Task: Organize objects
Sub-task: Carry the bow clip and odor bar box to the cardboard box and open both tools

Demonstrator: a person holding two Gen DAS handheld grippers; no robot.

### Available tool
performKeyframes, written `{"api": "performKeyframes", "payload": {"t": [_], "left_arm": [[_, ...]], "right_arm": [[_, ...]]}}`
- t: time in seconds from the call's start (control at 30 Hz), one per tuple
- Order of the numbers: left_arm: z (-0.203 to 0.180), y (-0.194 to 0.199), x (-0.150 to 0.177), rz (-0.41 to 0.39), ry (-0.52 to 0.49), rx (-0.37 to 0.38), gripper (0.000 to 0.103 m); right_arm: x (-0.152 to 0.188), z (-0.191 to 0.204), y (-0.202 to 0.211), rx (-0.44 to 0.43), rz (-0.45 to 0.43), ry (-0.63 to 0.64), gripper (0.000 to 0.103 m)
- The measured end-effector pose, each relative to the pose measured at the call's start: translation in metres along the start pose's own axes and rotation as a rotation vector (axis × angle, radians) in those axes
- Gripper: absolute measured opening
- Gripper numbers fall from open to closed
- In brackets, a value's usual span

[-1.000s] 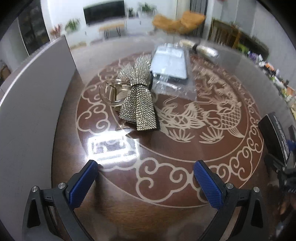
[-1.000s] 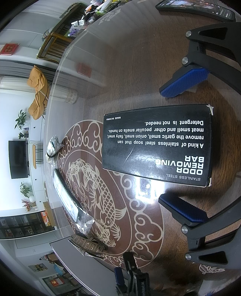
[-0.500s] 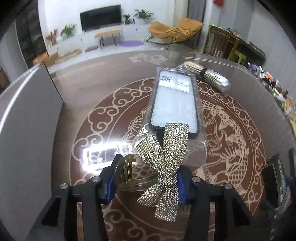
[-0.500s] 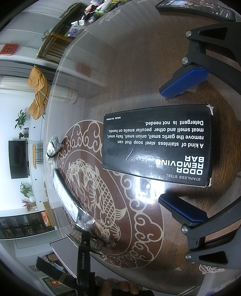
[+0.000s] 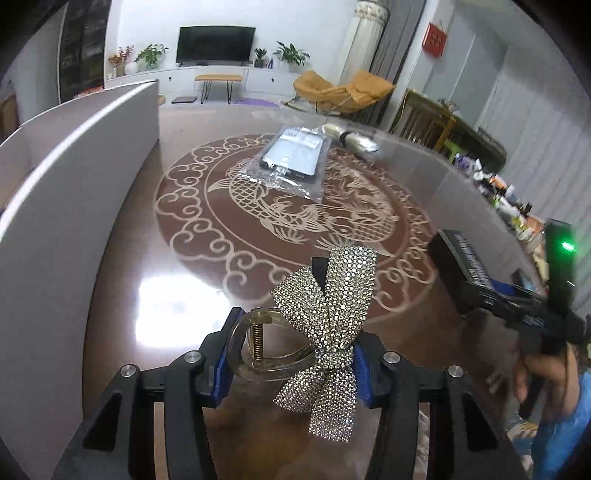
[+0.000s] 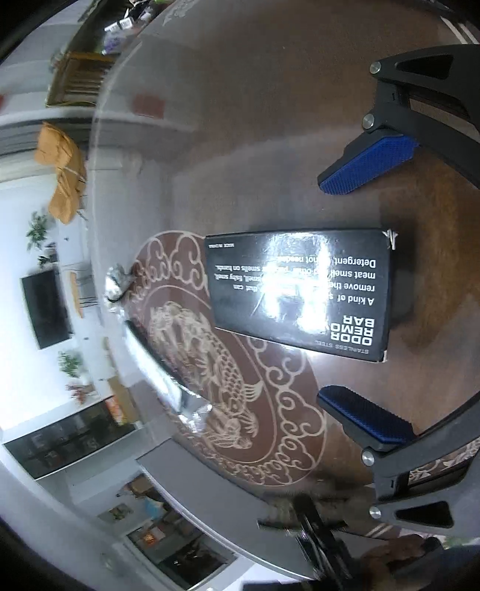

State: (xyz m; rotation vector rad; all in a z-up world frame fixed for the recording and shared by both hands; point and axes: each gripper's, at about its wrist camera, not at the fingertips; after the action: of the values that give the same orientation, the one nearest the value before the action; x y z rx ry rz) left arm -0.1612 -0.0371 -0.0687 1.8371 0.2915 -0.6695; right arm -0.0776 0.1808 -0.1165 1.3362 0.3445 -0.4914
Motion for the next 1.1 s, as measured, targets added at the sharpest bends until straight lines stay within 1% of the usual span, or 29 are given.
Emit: {"api": "performKeyframes", "payload": {"t": [0.07,0.1,0.13,0.17,0.27,0.3,0.33,0.4,0.47,0.5,0.57,0.63,0.73,0.8,0.83,0.87,0.9,0.93,0.97,1.0,1.03,1.07,1.1], "left_arm": [[-0.003,0.011,0.003,-0.017,0.011,0.014,0.051],[-0.003,0.017,0.005,-0.024,0.013,0.019,0.051],[-0.004,0.026,0.006,-0.034,0.014,0.024,0.051],[-0.004,0.034,0.006,-0.043,0.015,0.027,0.051],[0.0,0.063,0.007,-0.092,0.012,0.03,0.051],[0.004,0.074,0.009,-0.104,0.023,0.036,0.051],[0.008,0.085,0.01,-0.116,0.036,0.053,0.051],[0.017,0.109,0.013,-0.14,0.053,0.076,0.051],[0.031,0.135,0.012,-0.174,0.056,0.076,0.051],[0.039,0.146,0.012,-0.188,0.06,0.065,0.051],[0.061,0.172,0.009,-0.219,0.081,0.029,0.051],[0.092,0.196,0.005,-0.249,0.11,-0.04,0.051],[0.142,0.218,0.003,-0.266,0.162,-0.186,0.051],[0.176,0.224,0.007,-0.249,0.209,-0.257,0.051],[0.193,0.224,0.01,-0.229,0.231,-0.292,0.051],[0.204,0.223,0.013,-0.217,0.244,-0.312,0.051],[0.217,0.219,0.015,-0.187,0.265,-0.332,0.051],[0.228,0.213,0.017,-0.143,0.283,-0.35,0.052],[0.237,0.206,0.019,-0.099,0.297,-0.372,0.053],[0.245,0.197,0.021,-0.057,0.309,-0.399,0.066],[0.25,0.19,0.024,-0.029,0.324,-0.424,0.077],[0.254,0.186,0.027,-0.016,0.341,-0.441,0.077],[0.256,0.185,0.031,-0.016,0.356,-0.441,0.077]], "right_arm": [[-0.01,0.009,-0.005,0.012,0.012,0.04,0.103],[-0.014,0.016,-0.007,0.044,0.02,0.074,0.094],[-0.018,0.022,-0.013,0.105,0.052,0.113,0.07],[-0.021,0.026,-0.018,0.158,0.091,0.14,0.058],[-0.018,0.027,-0.008,0.148,0.11,0.117,0.059],[-0.014,0.028,-0.003,0.132,0.109,0.108,0.058],[-0.008,0.03,0.006,0.069,0.104,0.081,0.058],[-0.003,0.038,0.019,-0.018,0.095,0.055,0.058],[-0.004,0.065,0.035,-0.075,0.08,0.086,0.059],[-0.009,0.082,0.044,-0.118,0.071,0.104,0.058],[-0.021,0.119,0.058,-0.21,0.054,0.132,0.058],[-0.034,0.163,0.074,-0.309,0.025,0.172,0.058],[-0.052,0.241,0.094,-0.458,-0.011,0.254,0.059],[-0.06,0.294,0.099,-0.535,-0.014,0.315,0.059],[-0.061,0.32,0.099,-0.56,-0.009,0.345,0.059],[-0.061,0.345,0.098,-0.58,-0.002,0.379,0.059],[-0.06,0.365,0.095,-0.589,0.003,0.411,0.059],[-0.056,0.388,0.088,-0.576,0.013,0.454,0.06],[-0.054,0.402,0.081,-0.56,0.03,0.472,0.06],[-0.05,0.414,0.071,-0.547,0.066,0.484,0.068],[-0.048,0.42,0.064,-0.538,0.091,0.483,0.079],[-0.045,0.421,0.058,-0.53,0.105,0.47,0.081],[-0.042,0.417,0.057,-0.53,0.103,0.456,0.081]]}}
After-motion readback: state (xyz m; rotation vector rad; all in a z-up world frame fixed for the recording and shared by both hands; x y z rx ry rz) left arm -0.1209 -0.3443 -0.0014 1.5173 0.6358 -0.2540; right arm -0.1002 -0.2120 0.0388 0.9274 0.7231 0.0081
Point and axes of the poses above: each gripper's, at about its wrist camera, not at the fingertips, and y roughly against the way its jaws point, z to its left, x to its underside, and after that the axes turned 3 degrees about z, right-handed
